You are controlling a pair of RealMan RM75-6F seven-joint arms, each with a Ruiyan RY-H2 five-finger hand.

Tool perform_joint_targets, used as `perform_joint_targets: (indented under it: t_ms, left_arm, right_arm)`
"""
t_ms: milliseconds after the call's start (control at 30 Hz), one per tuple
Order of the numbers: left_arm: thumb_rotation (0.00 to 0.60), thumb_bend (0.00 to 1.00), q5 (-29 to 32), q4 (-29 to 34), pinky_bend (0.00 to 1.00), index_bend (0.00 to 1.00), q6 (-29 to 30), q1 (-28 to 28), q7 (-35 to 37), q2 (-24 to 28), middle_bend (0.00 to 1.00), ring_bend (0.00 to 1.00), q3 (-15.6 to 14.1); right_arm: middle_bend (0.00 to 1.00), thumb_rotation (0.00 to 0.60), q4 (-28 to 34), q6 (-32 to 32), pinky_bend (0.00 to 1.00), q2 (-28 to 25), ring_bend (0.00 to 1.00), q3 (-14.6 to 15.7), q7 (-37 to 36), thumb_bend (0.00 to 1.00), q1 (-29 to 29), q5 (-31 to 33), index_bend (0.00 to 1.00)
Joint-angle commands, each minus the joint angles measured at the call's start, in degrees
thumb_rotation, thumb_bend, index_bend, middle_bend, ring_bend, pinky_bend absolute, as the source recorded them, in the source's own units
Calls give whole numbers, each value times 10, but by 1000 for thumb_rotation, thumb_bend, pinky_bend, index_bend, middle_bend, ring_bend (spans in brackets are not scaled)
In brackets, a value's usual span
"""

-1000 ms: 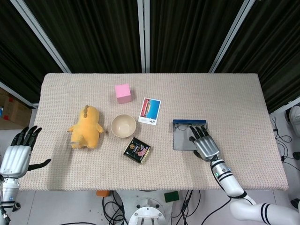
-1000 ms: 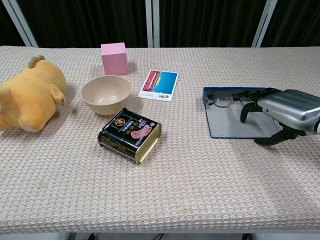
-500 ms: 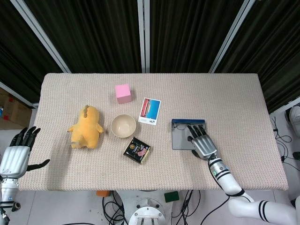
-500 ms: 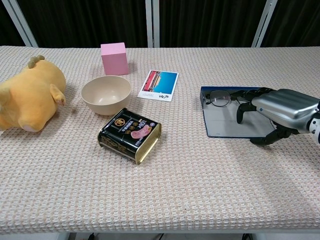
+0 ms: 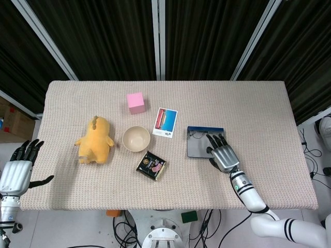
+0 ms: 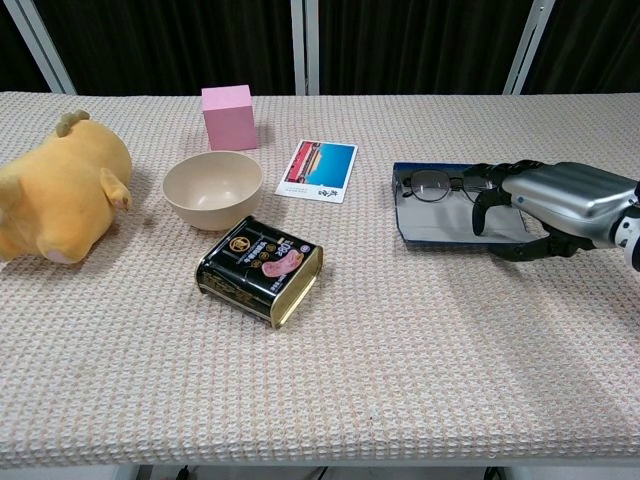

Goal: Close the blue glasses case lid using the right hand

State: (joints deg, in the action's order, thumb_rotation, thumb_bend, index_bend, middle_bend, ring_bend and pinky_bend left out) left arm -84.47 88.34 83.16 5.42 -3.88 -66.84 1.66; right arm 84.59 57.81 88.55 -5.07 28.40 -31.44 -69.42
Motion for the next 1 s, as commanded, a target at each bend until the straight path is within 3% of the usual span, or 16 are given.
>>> perform_joint_targets:
  t_ms: [33, 333, 533, 633, 800, 1000]
  left_arm:
    - [514, 36, 1, -1, 140, 80, 0, 0, 1, -1, 46, 9, 0]
    - [542, 35, 13, -10, 142, 80, -8, -2, 4, -6, 46, 9, 0]
    - [550, 35, 20, -14, 142, 81, -16, 1, 6, -8, 46, 9, 3]
    - [563, 35, 21, -14, 145, 81, -21, 4, 6, -8, 46, 9, 4]
    - [596, 36, 23, -16, 148, 84, -27, 8, 7, -9, 46, 9, 5]
    - [599, 35, 22, -19, 149, 84, -25, 6, 12, -11, 46, 9, 3]
  right_arm:
    - [0, 600, -7, 4, 0, 3, 0, -8, -1, 1000, -4, 4, 410]
    - [0, 600, -51, -23, 0, 18, 0, -44, -4, 1000, -42, 27, 381]
    - [0, 600, -73, -57, 0, 26, 0, -37, -16, 961, -60, 29, 387]
    - [6, 600, -83, -60, 0, 27, 0, -27, -30, 841, -62, 14, 450]
    - [25, 600, -99, -48, 0, 36, 0, -19, -35, 748, -59, 3, 560]
    - [36, 600, -112, -29, 0, 46, 0, -12, -33, 798, -56, -12, 626]
